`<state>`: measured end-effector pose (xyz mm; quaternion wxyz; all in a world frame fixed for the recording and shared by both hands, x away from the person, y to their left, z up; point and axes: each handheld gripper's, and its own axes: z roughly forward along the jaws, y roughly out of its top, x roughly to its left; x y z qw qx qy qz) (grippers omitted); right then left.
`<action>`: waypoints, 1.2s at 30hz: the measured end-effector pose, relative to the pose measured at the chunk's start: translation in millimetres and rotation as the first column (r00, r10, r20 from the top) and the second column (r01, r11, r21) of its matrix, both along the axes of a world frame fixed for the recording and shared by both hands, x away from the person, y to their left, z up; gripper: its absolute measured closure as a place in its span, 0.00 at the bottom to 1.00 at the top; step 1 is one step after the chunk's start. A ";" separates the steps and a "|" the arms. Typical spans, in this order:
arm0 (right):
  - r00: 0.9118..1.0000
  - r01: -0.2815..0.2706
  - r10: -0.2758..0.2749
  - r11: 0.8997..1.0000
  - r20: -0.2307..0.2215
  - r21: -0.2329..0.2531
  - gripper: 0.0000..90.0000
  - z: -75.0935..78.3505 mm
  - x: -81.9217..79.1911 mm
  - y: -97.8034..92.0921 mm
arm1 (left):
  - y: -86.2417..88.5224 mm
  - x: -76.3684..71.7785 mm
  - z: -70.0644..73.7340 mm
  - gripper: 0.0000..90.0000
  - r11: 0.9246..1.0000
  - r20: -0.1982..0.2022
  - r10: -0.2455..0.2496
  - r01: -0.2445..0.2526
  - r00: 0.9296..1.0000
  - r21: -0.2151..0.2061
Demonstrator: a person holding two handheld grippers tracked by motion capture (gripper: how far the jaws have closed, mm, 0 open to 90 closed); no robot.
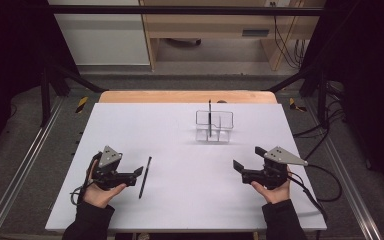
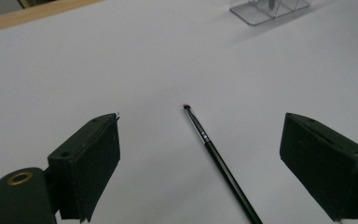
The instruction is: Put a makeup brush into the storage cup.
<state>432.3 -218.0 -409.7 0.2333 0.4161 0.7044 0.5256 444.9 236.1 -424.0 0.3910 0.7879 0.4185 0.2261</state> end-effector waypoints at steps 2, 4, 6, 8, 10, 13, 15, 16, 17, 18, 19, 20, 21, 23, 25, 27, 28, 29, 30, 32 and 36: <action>1.000 -0.008 0.008 1.000 -0.002 0.006 0.08 0.4 -0.4 -0.3 | -2.0 0.7 -3.3 0.14 1.000 -0.014 0.000 0.000 1.000 0.013; 1.000 -0.007 0.007 1.000 0.000 0.006 0.08 0.7 -0.8 -0.5 | -3.9 1.6 -5.7 0.14 1.000 -0.027 -0.005 0.006 1.000 0.026; 1.000 -0.007 0.007 1.000 0.002 0.009 0.08 1.4 -1.6 -1.1 | -5.7 2.5 -8.3 0.15 0.999 -0.040 -0.008 0.010 0.999 0.038; 1.000 -0.007 0.007 1.000 0.003 0.015 0.08 1.9 -1.9 -1.5 | -7.7 3.4 -11.6 0.17 0.999 -0.057 -0.013 0.015 0.998 0.047; 1.000 -0.011 0.011 1.000 0.003 0.019 0.09 2.2 -2.3 -1.5 | -10.7 4.8 -14.9 0.18 0.997 -0.073 -0.015 0.020 0.997 0.074; 1.000 -0.015 0.015 1.000 -0.001 0.017 0.09 1.7 -2.4 -1.0 | -16.4 6.2 -19.4 0.22 0.994 -0.096 -0.028 0.038 0.995 0.099; 1.000 -0.017 0.017 1.000 -0.003 0.016 0.09 1.3 -2.3 -0.5 | -19.1 6.6 -21.4 0.24 0.992 -0.105 -0.030 0.043 0.994 0.117; 1.000 -0.019 0.019 1.000 -0.005 0.018 0.09 1.3 -2.4 -0.3 | -20.9 7.0 -23.0 0.26 0.990 -0.110 -0.035 0.049 0.993 0.129; 1.000 -0.021 0.022 1.000 -0.005 0.021 0.09 1.4 -2.5 -0.2 | -21.8 7.3 -24.0 0.27 0.989 -0.112 -0.035 0.051 0.993 0.139; 1.000 -0.022 0.022 1.000 -0.006 0.021 0.09 1.6 -2.6 -0.1 | -23.2 7.7 -25.3 0.28 0.988 -0.116 -0.033 0.050 0.993 0.149; 1.000 -0.021 0.021 1.000 -0.004 0.022 0.09 1.7 -2.8 0.1 | -24.4 8.3 -26.9 0.30 0.987 -0.124 -0.035 0.054 0.992 0.154; 1.000 -0.022 0.022 1.000 -0.005 0.021 0.09 2.1 -3.1 0.2 | -24.7 8.5 -27.9 0.31 0.987 -0.129 -0.037 0.056 0.991 0.148; 1.000 -0.021 0.021 1.000 -0.003 0.021 0.09 2.2 -3.2 0.4 | -25.1 9.0 -29.4 0.33 0.989 -0.138 -0.038 0.057 0.990 0.136; 1.000 -0.023 0.023 1.000 0.000 0.021 0.09 2.8 -3.5 0.5 | -26.1 10.4 -32.2 0.36 0.989 -0.155 -0.044 0.065 0.987 0.135; 1.000 -0.024 0.024 1.000 0.002 0.018 0.09 3.3 -3.6 1.0 | -27.6 11.1 -34.2 0.39 0.987 -0.161 -0.047 0.070 0.986 0.143; 1.000 -0.025 0.025 1.000 0.002 0.018 0.09 3.4 -3.7 1.3 | -29.4 11.1 -35.4 0.42 0.987 -0.167 -0.053 0.077 0.985 0.144; 1.000 -0.025 0.025 1.000 0.001 0.016 0.09 3.3 -3.7 1.4 | -30.0 11.3 -35.9 0.44 0.986 -0.170 -0.057 0.083 0.984 0.147; 1.000 -0.026 0.026 1.000 0.002 0.015 0.09 3.1 -3.7 1.5 | -30.8 11.2 -36.5 0.45 0.985 -0.174 -0.058 0.084 0.983 0.149; 1.000 -0.026 0.027 1.000 -0.001 0.016 0.09 3.0 -3.8 1.7 | -31.3 11.3 -37.3 0.47 0.985 -0.177 -0.058 0.085 0.982 0.148; 1.000 -0.028 0.028 1.000 -0.004 0.015 0.09 2.8 -3.8 2.3 | -31.8 11.5 -37.9 0.50 0.985 -0.193 -0.062 0.091 0.979 0.145; 1.000 -0.030 0.030 0.999 -0.005 0.010 0.09 2.3 -3.5 3.3 | -32.0 11.7 -38.6 0.55 0.986 -0.207 -0.065 0.095 0.976 0.139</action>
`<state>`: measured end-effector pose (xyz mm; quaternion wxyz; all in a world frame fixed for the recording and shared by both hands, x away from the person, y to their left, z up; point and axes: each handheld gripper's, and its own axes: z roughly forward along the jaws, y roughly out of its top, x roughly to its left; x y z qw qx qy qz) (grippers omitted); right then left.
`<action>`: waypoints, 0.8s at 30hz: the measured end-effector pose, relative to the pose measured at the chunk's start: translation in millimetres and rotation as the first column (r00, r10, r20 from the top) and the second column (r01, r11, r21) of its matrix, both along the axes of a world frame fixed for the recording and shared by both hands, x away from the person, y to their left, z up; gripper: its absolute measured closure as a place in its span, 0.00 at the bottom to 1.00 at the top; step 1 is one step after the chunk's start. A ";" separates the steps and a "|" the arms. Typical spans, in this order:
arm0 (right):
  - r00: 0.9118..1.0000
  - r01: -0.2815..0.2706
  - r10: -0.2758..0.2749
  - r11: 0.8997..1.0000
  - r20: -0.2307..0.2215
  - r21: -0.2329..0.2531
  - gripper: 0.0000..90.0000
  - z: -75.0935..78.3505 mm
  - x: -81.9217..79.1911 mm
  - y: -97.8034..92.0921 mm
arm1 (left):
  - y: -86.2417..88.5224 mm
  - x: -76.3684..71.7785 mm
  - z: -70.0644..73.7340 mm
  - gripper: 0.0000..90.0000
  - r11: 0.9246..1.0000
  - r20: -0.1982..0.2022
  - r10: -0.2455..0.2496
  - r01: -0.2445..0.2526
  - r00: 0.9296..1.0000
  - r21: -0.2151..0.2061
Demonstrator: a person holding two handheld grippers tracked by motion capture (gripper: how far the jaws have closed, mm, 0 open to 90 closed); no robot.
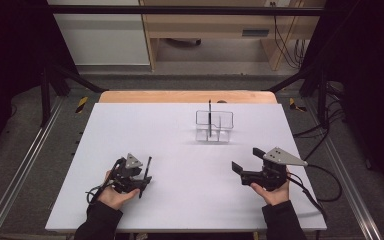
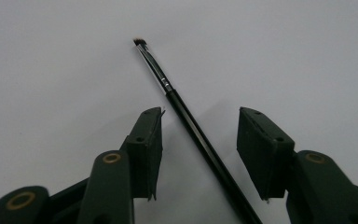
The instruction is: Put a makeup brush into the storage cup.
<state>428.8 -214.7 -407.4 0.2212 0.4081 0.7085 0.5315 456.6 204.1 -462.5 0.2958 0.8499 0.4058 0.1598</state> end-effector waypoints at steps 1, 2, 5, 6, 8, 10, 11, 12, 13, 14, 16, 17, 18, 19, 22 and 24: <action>1.000 0.001 -0.001 1.000 0.000 -0.001 0.09 -0.1 0.0 0.1 | 0.1 0.1 -0.1 0.57 1.000 0.000 -0.003 0.003 1.000 0.006; 1.000 0.001 -0.001 1.000 0.000 -0.001 0.09 -0.1 0.0 0.1 | -0.3 -0.1 -0.6 0.59 1.000 -0.006 -0.002 0.002 1.000 0.005; 1.000 0.001 -0.001 1.000 0.000 -0.002 0.09 0.2 -0.2 0.0 | -1.3 0.1 -1.9 0.65 1.000 -0.028 -0.008 0.008 1.000 0.008; 1.000 0.002 -0.002 1.000 0.001 -0.002 0.09 0.5 -0.3 0.0 | -1.6 0.4 -2.5 0.67 1.000 -0.035 -0.010 0.011 0.999 0.013; 1.000 0.001 -0.001 1.000 0.003 -0.002 0.09 0.9 -0.5 -0.4 | -1.9 0.3 -2.5 0.70 1.000 -0.041 -0.014 0.014 0.999 0.014; 1.000 0.003 -0.003 1.000 0.004 -0.003 0.09 0.9 -0.6 -0.5 | -2.0 0.1 -2.2 0.73 1.000 -0.046 -0.014 0.015 0.999 0.013; 1.000 0.002 -0.002 1.000 0.003 -0.002 0.09 1.0 -0.6 -0.5 | -2.1 0.0 -2.2 0.75 1.000 -0.047 -0.013 0.014 0.999 0.011; 1.000 0.001 -0.001 1.000 0.003 0.000 0.09 1.1 -0.6 -0.5 | -2.0 0.2 -1.9 0.76 1.000 -0.052 -0.013 0.014 0.999 0.012; 1.000 0.002 -0.002 1.000 0.003 0.000 0.09 1.0 -0.5 -0.5 | -1.8 0.5 -1.6 0.77 1.000 -0.054 -0.010 0.011 0.998 0.013; 1.000 0.002 -0.002 1.000 0.002 -0.004 0.09 0.7 -0.4 -0.3 | -1.6 0.8 -1.5 0.79 1.000 -0.056 -0.010 0.010 0.998 0.012; 1.000 0.001 -0.001 1.000 0.001 -0.005 0.09 0.6 -0.3 -0.2 | -1.1 1.1 -1.5 0.82 1.000 -0.061 -0.001 0.001 0.998 0.004; 1.000 0.001 -0.001 1.000 0.001 -0.004 0.09 0.6 -0.4 -0.2 | -0.9 1.2 -1.5 0.82 1.000 -0.062 0.000 0.000 0.998 0.003; 1.000 0.001 -0.001 1.000 0.001 -0.005 0.09 0.7 -0.4 -0.3 | -0.9 1.2 -1.2 0.83 1.000 -0.064 -0.001 0.001 0.998 0.006; 1.000 0.001 -0.001 1.000 0.001 -0.004 0.09 0.9 -0.6 -0.5 | -0.9 1.2 -0.8 0.83 1.000 -0.066 -0.005 0.006 0.998 0.012; 1.000 0.004 -0.004 1.000 0.005 -0.002 0.09 1.7 -0.8 -1.6 | -0.6 1.3 -0.4 0.84 1.000 -0.071 -0.006 0.007 0.997 0.011; 1.000 0.006 -0.006 1.000 0.006 -0.002 0.09 2.0 -0.9 -1.9 | 0.2 1.6 0.0 0.85 1.000 -0.076 -0.010 0.010 0.997 0.011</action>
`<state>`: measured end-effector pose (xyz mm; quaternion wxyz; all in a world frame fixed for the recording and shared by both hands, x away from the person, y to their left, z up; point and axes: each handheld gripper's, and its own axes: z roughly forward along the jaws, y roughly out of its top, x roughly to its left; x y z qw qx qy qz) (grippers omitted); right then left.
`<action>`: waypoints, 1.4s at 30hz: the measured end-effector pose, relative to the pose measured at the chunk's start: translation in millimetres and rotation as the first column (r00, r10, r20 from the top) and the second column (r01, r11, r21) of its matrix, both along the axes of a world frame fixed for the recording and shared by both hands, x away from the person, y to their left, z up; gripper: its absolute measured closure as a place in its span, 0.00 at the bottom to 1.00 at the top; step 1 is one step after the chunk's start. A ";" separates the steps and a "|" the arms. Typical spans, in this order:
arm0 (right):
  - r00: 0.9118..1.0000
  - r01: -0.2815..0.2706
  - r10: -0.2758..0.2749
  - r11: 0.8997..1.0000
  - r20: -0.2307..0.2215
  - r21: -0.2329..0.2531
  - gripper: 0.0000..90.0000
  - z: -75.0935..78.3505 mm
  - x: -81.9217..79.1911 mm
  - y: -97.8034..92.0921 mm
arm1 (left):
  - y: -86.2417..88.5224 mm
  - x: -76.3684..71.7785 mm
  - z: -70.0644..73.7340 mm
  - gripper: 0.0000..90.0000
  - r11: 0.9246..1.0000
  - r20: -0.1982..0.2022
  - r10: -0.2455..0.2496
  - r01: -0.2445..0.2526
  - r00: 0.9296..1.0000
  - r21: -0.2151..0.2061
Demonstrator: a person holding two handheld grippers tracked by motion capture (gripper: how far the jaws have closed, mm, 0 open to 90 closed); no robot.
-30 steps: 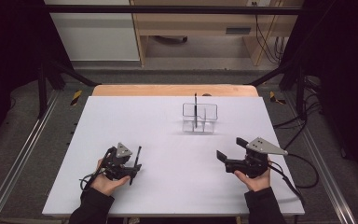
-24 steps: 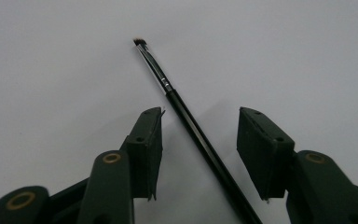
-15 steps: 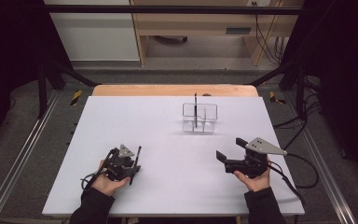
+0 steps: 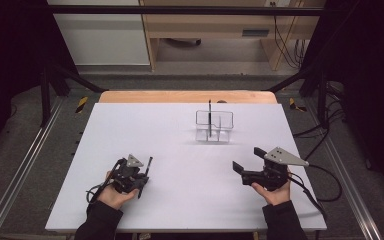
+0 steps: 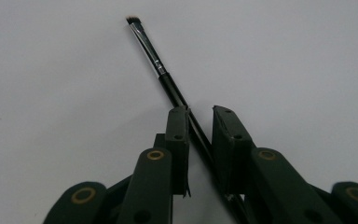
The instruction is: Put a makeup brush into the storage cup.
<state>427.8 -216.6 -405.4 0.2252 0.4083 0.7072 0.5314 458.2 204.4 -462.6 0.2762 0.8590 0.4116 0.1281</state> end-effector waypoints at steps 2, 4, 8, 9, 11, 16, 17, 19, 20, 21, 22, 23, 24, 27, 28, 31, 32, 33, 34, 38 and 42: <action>1.000 -0.001 0.001 1.000 -0.001 -0.001 0.09 -0.4 0.3 0.2 | 0.5 0.1 0.6 0.85 1.000 -0.005 -0.002 0.002 1.000 0.002; 1.000 -0.001 0.001 1.000 -0.005 -0.005 0.09 -1.2 0.7 0.9 | 0.6 0.2 1.0 0.86 1.000 -0.007 -0.005 0.005 1.000 0.005; 1.000 -0.002 0.002 1.000 -0.006 -0.006 0.09 -1.7 1.1 1.0 | 0.8 0.2 1.8 0.87 1.000 -0.012 -0.008 0.008 1.000 0.009; 1.000 -0.001 0.001 1.000 -0.006 -0.005 0.09 -1.5 1.0 0.8 | 1.0 0.1 2.0 0.87 1.000 -0.014 -0.011 0.011 1.000 0.011; 1.000 0.000 0.000 1.000 -0.004 -0.002 0.09 -1.5 1.1 0.7 | 1.3 0.2 2.2 0.88 1.000 -0.016 -0.013 0.013 1.000 0.011; 1.000 0.000 0.000 1.000 -0.007 -0.006 0.09 -1.9 1.5 1.0 | 1.5 -0.3 3.2 0.90 1.000 -0.018 -0.019 0.020 1.000 0.016; 1.000 0.000 0.000 1.000 -0.007 -0.006 0.09 -1.9 1.5 1.0 | 1.3 -0.5 3.2 0.90 1.000 -0.016 -0.021 0.022 1.000 0.018; 1.000 0.000 0.000 1.000 -0.007 -0.006 0.09 -1.8 1.4 0.9 | 0.9 -0.8 3.5 0.90 0.999 -0.012 -0.031 0.031 0.999 0.029; 1.000 0.000 0.000 1.000 -0.007 -0.006 0.09 -1.8 1.4 0.9 | 0.7 -1.0 3.6 0.90 0.999 -0.010 -0.031 0.031 0.999 0.033; 1.000 0.000 0.000 1.000 -0.007 -0.006 0.09 -1.7 1.3 0.9 | 0.3 -1.4 3.7 0.91 0.999 -0.012 -0.036 0.036 0.999 0.034; 1.000 0.000 0.000 1.000 -0.009 -0.006 0.09 -1.6 1.2 0.8 | 0.4 -1.3 3.7 0.91 0.999 -0.013 -0.040 0.040 0.999 0.032; 1.000 0.001 -0.001 1.000 -0.008 -0.005 0.09 -1.6 1.1 0.8 | 0.4 -1.4 3.6 0.91 0.999 -0.015 -0.043 0.043 0.999 0.029; 1.000 0.001 -0.001 1.000 -0.007 -0.003 0.09 -1.5 1.2 0.7 | 0.1 -1.4 3.6 0.91 0.998 -0.015 -0.045 0.046 0.999 0.030; 1.000 -0.001 0.001 1.000 -0.008 0.001 0.09 -1.4 1.1 0.9 | -0.8 -1.9 3.9 0.92 0.997 -0.014 -0.061 0.061 0.998 0.039; 1.000 -0.001 0.001 1.000 -0.008 0.000 0.09 -1.5 1.2 1.0 | -1.1 -2.3 4.0 0.92 0.997 -0.015 -0.066 0.067 0.998 0.040; 1.000 -0.001 0.001 1.000 -0.009 -0.005 0.09 -1.9 1.4 1.0 | -1.4 -2.9 4.2 0.92 0.995 -0.009 -0.080 0.080 0.997 0.050; 1.000 -0.001 0.001 1.000 -0.008 -0.005 0.09 -2.0 1.4 1.1 | -1.4 -3.0 4.2 0.93 0.995 -0.009 -0.086 0.086 0.996 0.054; 1.000 -0.001 0.001 1.000 -0.008 -0.005 0.09 -2.0 1.5 1.0 | -1.8 -3.4 4.4 0.93 0.994 -0.006 -0.091 0.091 0.996 0.061; 1.000 -0.001 0.001 1.000 -0.008 -0.005 0.09 -2.0 1.5 1.0 | -1.8 -3.4 4.4 0.92 0.994 -0.006 -0.091 0.091 0.996 0.061; 1.000 0.000 0.000 1.000 -0.009 -0.006 0.09 -1.8 1.4 0.8 | -2.3 -3.7 4.6 0.92 0.992 -0.006 -0.105 0.105 0.994 0.067; 1.000 0.001 -0.001 1.000 -0.008 -0.007 0.09 -2.1 1.6 1.1 | -2.1 -3.6 4.4 0.92 0.993 -0.009 -0.099 0.099 0.995 0.059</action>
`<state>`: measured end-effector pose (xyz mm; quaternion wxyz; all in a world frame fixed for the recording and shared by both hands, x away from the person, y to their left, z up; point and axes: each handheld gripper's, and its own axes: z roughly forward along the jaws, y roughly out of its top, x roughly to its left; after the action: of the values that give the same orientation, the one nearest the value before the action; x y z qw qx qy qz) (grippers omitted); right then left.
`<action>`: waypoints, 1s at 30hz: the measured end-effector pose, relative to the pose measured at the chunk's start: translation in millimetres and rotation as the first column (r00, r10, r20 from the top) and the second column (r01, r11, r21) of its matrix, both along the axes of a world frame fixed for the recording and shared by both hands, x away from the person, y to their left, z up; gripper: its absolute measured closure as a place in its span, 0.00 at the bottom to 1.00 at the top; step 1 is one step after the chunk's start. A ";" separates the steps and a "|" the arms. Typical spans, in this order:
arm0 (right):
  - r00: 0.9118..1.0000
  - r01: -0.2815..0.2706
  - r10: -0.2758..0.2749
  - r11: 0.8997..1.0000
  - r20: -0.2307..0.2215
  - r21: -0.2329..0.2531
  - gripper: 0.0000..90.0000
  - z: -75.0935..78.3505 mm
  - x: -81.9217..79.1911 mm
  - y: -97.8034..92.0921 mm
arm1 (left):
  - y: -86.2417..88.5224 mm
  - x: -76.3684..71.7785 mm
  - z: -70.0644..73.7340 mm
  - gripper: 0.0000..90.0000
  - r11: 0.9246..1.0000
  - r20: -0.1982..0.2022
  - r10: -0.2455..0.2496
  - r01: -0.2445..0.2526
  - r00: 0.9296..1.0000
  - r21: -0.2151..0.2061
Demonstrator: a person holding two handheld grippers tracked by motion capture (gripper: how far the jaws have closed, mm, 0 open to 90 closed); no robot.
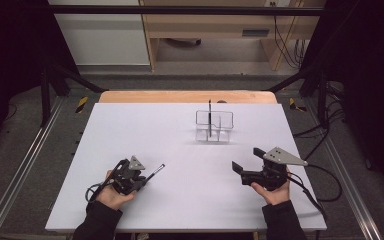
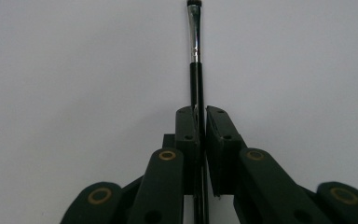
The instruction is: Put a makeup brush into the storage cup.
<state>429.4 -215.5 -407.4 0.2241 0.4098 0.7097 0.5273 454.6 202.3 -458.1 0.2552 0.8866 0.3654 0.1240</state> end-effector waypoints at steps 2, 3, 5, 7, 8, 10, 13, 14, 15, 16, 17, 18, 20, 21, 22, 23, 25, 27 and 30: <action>1.000 -0.001 0.001 1.000 0.000 0.000 0.09 0.0 0.0 0.0 | 0.8 0.2 0.5 0.92 1.000 -0.004 0.002 -0.002 1.000 -0.013; 1.000 -0.001 0.001 1.000 -0.001 0.000 0.09 0.1 -0.1 -0.1 | 0.9 0.2 1.0 0.90 1.000 -0.004 0.002 -0.002 1.000 -0.022; 1.000 0.001 -0.001 1.000 0.000 -0.001 0.09 0.4 -0.2 -0.5 | 1.7 0.4 2.2 0.85 0.999 0.001 0.012 -0.012 1.000 -0.037; 1.000 0.002 -0.002 1.000 0.000 0.002 0.09 0.5 -0.2 -0.7 | 2.4 0.3 3.5 0.81 0.999 0.001 0.016 -0.016 1.000 -0.046; 1.000 0.002 -0.002 1.000 0.000 0.002 0.09 0.4 -0.2 -0.8 | 2.6 0.4 4.1 0.78 0.999 0.002 0.017 -0.017 1.000 -0.047; 1.000 0.002 -0.002 1.000 -0.001 0.002 0.09 0.4 -0.2 -0.7 | 2.0 0.3 5.5 0.72 0.998 0.006 0.019 -0.019 1.000 -0.052; 1.000 0.002 -0.002 1.000 0.000 -0.002 0.09 0.1 0.1 -0.7 | 0.9 0.3 9.2 0.65 0.999 0.012 0.015 -0.014 1.000 -0.052; 1.000 0.002 -0.002 1.000 0.000 -0.002 0.09 0.1 0.1 -0.6 | 0.5 0.1 10.8 0.63 0.998 0.019 0.017 -0.016 1.000 -0.054; 1.000 0.002 -0.002 1.000 -0.001 -0.002 0.09 0.1 0.1 -0.7 | 0.1 0.0 12.6 0.62 0.998 0.021 0.019 -0.017 1.000 -0.059; 1.000 0.003 -0.003 1.000 -0.001 -0.002 0.09 0.1 0.1 -0.7 | -0.6 0.1 14.4 0.60 0.998 0.026 0.022 -0.020 0.999 -0.063; 1.000 0.003 -0.003 1.000 0.000 -0.003 0.09 0.1 0.2 -0.7 | -1.3 0.0 16.4 0.58 0.998 0.030 0.022 -0.020 0.999 -0.062; 1.000 0.004 -0.004 1.000 0.000 -0.002 0.09 0.2 0.2 -0.8 | -2.4 0.1 18.2 0.57 0.998 0.032 0.024 -0.022 0.999 -0.067; 1.000 0.004 -0.004 1.000 -0.002 0.000 0.09 0.6 0.0 -1.0 | -5.1 1.8 20.7 0.54 0.998 0.034 0.016 -0.014 0.999 -0.058; 1.000 0.005 -0.005 1.000 -0.003 0.000 0.09 0.8 0.1 -1.1 | -6.9 2.9 21.7 0.53 0.999 0.032 0.014 -0.012 0.999 -0.052; 1.000 0.008 -0.008 1.000 -0.002 -0.003 0.09 1.0 0.0 -1.6 | -8.4 3.9 22.8 0.52 0.999 0.034 0.009 -0.008 0.999 -0.046; 1.000 0.012 -0.012 1.000 0.001 -0.005 0.09 1.4 -0.2 -2.1 | -10.0 4.8 23.9 0.51 0.999 0.035 0.008 -0.007 0.999 -0.041; 1.000 0.014 -0.014 1.000 0.004 0.000 0.09 2.3 -0.5 -3.1 | -13.1 7.0 25.5 0.49 1.000 0.043 0.007 -0.005 0.999 -0.027; 1.000 0.015 -0.015 1.000 0.006 0.001 0.08 2.6 -0.6 -3.7 | -14.4 8.4 26.3 0.48 1.000 0.046 0.007 -0.006 0.999 -0.019; 1.000 0.014 -0.014 1.000 0.004 0.000 0.08 2.3 -0.3 -3.8 | -17.7 13.9 27.8 0.47 1.000 0.027 0.000 0.000 1.000 -0.004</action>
<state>429.1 -219.3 -405.1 0.2292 0.4140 0.7063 0.5265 468.5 184.6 -430.3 0.2620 0.8843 0.3621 0.1350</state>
